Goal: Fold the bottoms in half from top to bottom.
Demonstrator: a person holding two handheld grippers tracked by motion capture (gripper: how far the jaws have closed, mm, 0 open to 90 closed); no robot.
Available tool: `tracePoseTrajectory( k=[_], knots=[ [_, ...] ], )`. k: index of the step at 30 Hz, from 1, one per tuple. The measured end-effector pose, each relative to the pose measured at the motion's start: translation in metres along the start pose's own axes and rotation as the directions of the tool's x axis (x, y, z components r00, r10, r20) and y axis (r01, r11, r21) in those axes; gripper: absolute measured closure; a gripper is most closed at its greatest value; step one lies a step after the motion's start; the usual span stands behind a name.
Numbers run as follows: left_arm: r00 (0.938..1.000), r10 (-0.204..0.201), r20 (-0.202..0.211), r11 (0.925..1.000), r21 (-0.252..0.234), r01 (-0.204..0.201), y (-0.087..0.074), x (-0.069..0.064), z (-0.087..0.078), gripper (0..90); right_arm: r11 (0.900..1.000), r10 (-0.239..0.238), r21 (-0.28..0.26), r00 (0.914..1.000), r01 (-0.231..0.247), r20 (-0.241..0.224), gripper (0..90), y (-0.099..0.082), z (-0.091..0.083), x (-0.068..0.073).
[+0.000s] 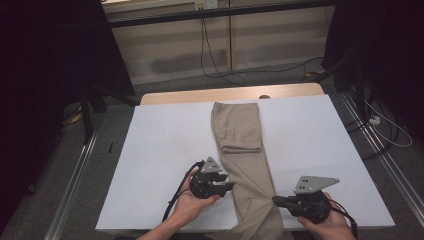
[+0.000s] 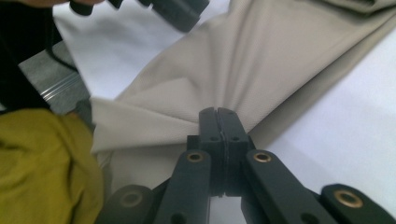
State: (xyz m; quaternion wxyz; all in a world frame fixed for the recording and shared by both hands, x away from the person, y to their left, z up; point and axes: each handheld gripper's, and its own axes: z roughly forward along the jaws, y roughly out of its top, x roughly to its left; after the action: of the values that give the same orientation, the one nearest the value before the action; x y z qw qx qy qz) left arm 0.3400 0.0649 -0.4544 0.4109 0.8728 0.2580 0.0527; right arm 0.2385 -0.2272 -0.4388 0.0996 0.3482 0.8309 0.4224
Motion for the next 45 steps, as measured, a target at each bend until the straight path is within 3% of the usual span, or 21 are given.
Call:
tracePoseTrajectory(
  k=[2, 3, 5, 7, 9, 10, 13, 15, 16, 17, 18, 20, 24, 26, 28, 31, 32, 35, 39, 41, 45],
  knots=[
    [0.9995, 0.031, -0.001, 0.9994, 0.014, -0.031, -0.001, -0.002, 0.002, 59.8, 0.9999, 0.016, 0.006, 0.9999, -0.016, 0.000, 89.8, -0.004, 0.000, 0.000],
    [0.9997, 0.025, -0.002, 0.9996, 0.015, -0.025, -0.002, -0.003, 0.003, 59.7, 0.9998, 0.021, 0.005, 0.9998, -0.021, 0.000, 88.2, -0.004, 0.001, 0.000],
    [0.9996, 0.026, 0.015, 0.9997, 0.001, -0.026, 0.000, -0.003, -0.001, 56.3, 0.9996, 0.025, 0.013, 0.9997, -0.025, -0.008, 73.2, -0.004, 0.004, 0.000],
    [0.9993, 0.036, 0.009, 0.9991, -0.021, -0.036, 0.002, -0.005, -0.003, 55.9, 0.9996, 0.026, 0.010, 0.9996, -0.026, 0.005, 70.8, -0.001, 0.006, -0.001],
    [0.9988, 0.046, 0.018, 0.9988, -0.016, -0.046, 0.003, -0.008, -0.002, 61.1, 0.9996, 0.025, -0.013, 0.9996, -0.025, 0.009, 70.5, 0.005, 0.008, -0.003],
    [0.9979, 0.044, 0.046, 0.9990, -0.004, -0.044, 0.003, -0.010, 0.001, 61.5, 0.9997, 0.020, -0.016, 0.9998, -0.020, 0.006, 70.0, 0.009, 0.011, -0.004],
    [0.9939, 0.107, 0.026, 0.9934, 0.037, -0.108, 0.000, -0.022, 0.011, 66.8, 1.0000, 0.005, 0.007, 0.9997, -0.005, 0.023, 68.2, 0.013, 0.025, -0.008],
    [0.9907, 0.133, 0.030, 0.9907, 0.026, -0.134, -0.002, -0.027, 0.011, 75.9, 0.9989, -0.013, 0.045, 0.9992, 0.012, 0.037, 65.3, 0.010, 0.033, -0.008],
    [0.9897, 0.139, 0.035, 0.9893, 0.041, -0.140, -0.002, -0.028, 0.009, 87.0, 0.9980, -0.018, 0.062, 0.9990, 0.015, 0.041, 63.7, 0.008, 0.036, -0.007],
    [0.9911, 0.132, 0.015, 0.9902, 0.043, -0.133, -0.003, -0.029, 0.007, 88.6, 0.9969, -0.021, 0.076, 0.9991, 0.018, 0.037, 62.4, 0.005, 0.038, -0.005],
    [0.9904, 0.133, 0.038, 0.9899, 0.045, -0.135, -0.004, -0.027, 0.007, 88.9, 0.9965, -0.026, 0.081, 0.9988, 0.022, 0.042, 59.7, 0.003, 0.038, -0.003],
    [0.9941, 0.101, 0.038, 0.9935, 0.049, -0.103, -0.006, -0.025, 0.002, 89.1, 0.9955, -0.046, 0.085, 0.9978, 0.042, 0.048, 57.6, 0.001, 0.036, 0.001],
    [0.9952, 0.080, 0.056, 0.9929, 0.084, -0.085, -0.014, -0.022, -0.009, 89.5, 0.9938, -0.062, 0.096, 0.9964, 0.056, 0.058, 52.5, -0.002, 0.033, 0.006],
    [0.9963, 0.059, 0.062, 0.9951, 0.076, -0.064, -0.018, -0.021, -0.013, 88.4, 0.9948, -0.048, 0.092, 0.9979, 0.044, 0.043, 51.8, -0.002, 0.033, 0.005],
    [0.9973, 0.031, 0.067, 0.9973, 0.065, -0.035, -0.018, -0.016, -0.015, 81.0, 0.9972, -0.024, 0.072, 0.9991, 0.021, 0.036, 52.3, 0.002, 0.033, 0.000],
    [0.9996, 0.003, 0.029, 0.9996, 0.028, -0.003, -0.010, -0.006, -0.019, 68.5, 1.0000, -0.001, 0.002, 0.9983, 0.001, 0.058, 55.0, 0.015, 0.030, -0.012],
    [1.0000, 0.004, 0.006, 0.9999, 0.013, -0.004, -0.005, -0.001, -0.019, 63.0, 0.9998, -0.002, -0.021, 0.9977, 0.003, 0.068, 56.4, 0.021, 0.029, -0.016],
    [0.9972, 0.019, -0.073, 0.9996, -0.020, -0.020, 0.013, 0.017, -0.016, 58.8, 0.9972, -0.006, -0.074, 0.9936, 0.014, 0.113, 61.1, 0.042, 0.033, -0.035],
    [0.9877, 0.012, -0.156, 0.9974, -0.069, -0.023, 0.035, 0.045, 0.000, 51.8, 0.9957, -0.015, -0.088, 0.9837, 0.031, 0.179, 60.3, 0.068, 0.051, -0.067],
    [0.9851, -0.027, -0.170, 0.9973, -0.072, 0.015, 0.044, 0.059, 0.011, 47.1, 0.9961, -0.006, -0.085, 0.9805, 0.023, 0.197, 57.1, 0.077, 0.062, -0.081],
    [0.9768, -0.027, -0.212, 0.9964, -0.084, 0.009, 0.050, 0.073, 0.024, 41.8, 0.9978, -0.009, -0.061, 0.9731, 0.024, 0.230, 51.8, 0.080, 0.088, -0.098]
  ],
)
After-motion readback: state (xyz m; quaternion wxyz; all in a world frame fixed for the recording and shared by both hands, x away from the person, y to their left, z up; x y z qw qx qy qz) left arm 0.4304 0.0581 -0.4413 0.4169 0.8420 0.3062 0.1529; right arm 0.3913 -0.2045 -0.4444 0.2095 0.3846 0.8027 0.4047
